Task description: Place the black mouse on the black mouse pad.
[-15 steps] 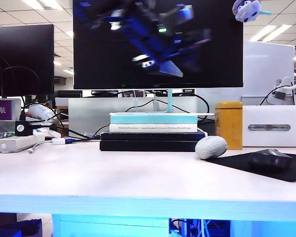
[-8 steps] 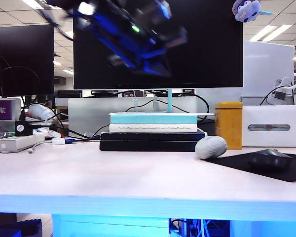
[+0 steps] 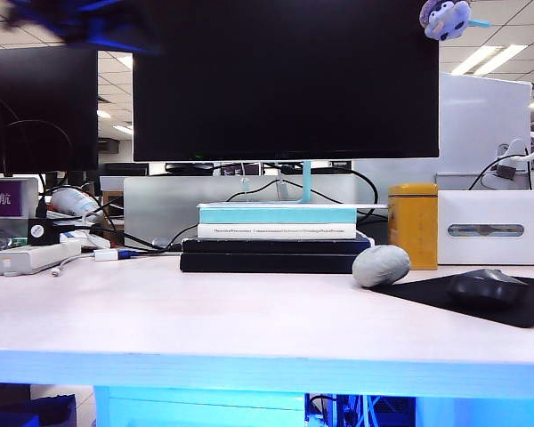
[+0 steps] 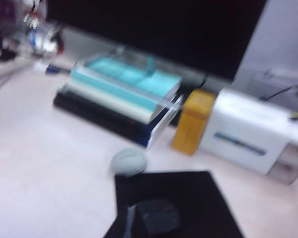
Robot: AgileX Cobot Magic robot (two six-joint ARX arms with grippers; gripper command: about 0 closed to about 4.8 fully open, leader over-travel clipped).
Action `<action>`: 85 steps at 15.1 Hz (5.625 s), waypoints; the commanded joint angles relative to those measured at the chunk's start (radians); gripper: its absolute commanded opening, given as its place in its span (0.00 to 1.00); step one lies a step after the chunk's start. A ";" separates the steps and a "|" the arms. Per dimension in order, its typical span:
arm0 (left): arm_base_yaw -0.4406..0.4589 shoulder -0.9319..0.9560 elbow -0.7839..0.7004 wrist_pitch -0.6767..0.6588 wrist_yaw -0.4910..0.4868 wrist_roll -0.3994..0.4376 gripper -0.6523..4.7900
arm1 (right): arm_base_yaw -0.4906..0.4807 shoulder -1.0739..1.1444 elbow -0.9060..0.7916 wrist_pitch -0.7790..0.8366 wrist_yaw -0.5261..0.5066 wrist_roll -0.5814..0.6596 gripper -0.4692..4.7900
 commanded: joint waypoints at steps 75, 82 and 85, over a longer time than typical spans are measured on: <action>0.458 -1.077 -0.669 -0.468 0.104 0.006 0.11 | -0.310 -0.148 -0.620 0.406 -0.180 0.171 0.08; 0.458 -1.077 -0.669 -0.488 0.109 -0.038 0.11 | -0.310 -0.148 -0.620 0.407 -0.171 0.170 0.08; 0.458 -1.077 -0.669 -0.488 0.109 -0.038 0.11 | -0.310 -0.149 -0.620 0.407 -0.171 0.170 0.08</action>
